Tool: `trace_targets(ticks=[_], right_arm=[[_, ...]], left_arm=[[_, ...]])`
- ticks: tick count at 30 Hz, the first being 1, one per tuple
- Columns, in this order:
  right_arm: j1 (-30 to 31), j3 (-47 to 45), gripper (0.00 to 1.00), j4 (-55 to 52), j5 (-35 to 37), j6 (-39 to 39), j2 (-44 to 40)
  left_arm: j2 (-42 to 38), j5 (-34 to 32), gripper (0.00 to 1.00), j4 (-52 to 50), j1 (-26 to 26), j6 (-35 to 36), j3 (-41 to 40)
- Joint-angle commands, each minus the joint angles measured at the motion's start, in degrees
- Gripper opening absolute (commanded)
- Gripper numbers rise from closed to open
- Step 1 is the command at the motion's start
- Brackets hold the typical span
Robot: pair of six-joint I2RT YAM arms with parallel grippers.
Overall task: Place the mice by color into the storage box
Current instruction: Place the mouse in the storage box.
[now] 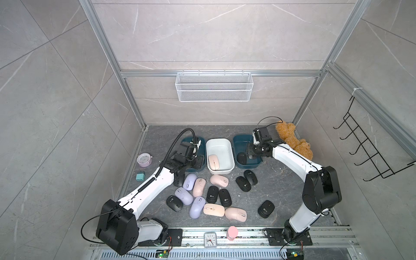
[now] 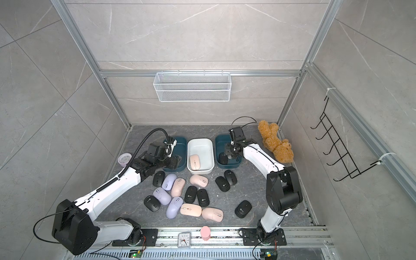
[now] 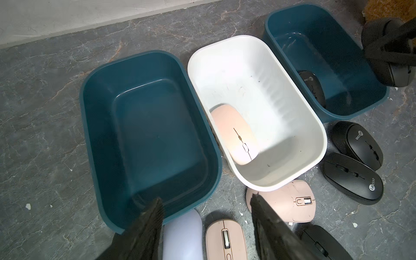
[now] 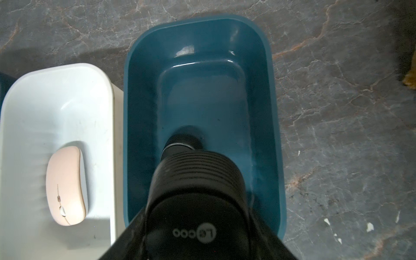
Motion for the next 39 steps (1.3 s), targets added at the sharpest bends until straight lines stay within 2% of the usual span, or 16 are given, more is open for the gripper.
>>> trace_targets(ticks=[1,21,39], right_arm=[[-0.59,1.9,0.56,1.36,-0.67,-1.1,1.45],[-2.63,8.31,0.56,-0.65,3.13,-4.27,14.31],[-2.95,10.82,0.57,-2.33,4.38,-4.46,20.41]], left_arm=[[-0.94,1.2,0.65,1.12,-0.25,0.74,0.94],[0.73,-0.32,0.65,1.08,-0.3,1.53,0.84],[1.26,-0.15,0.65,0.9,-0.3,1.64,1.1]])
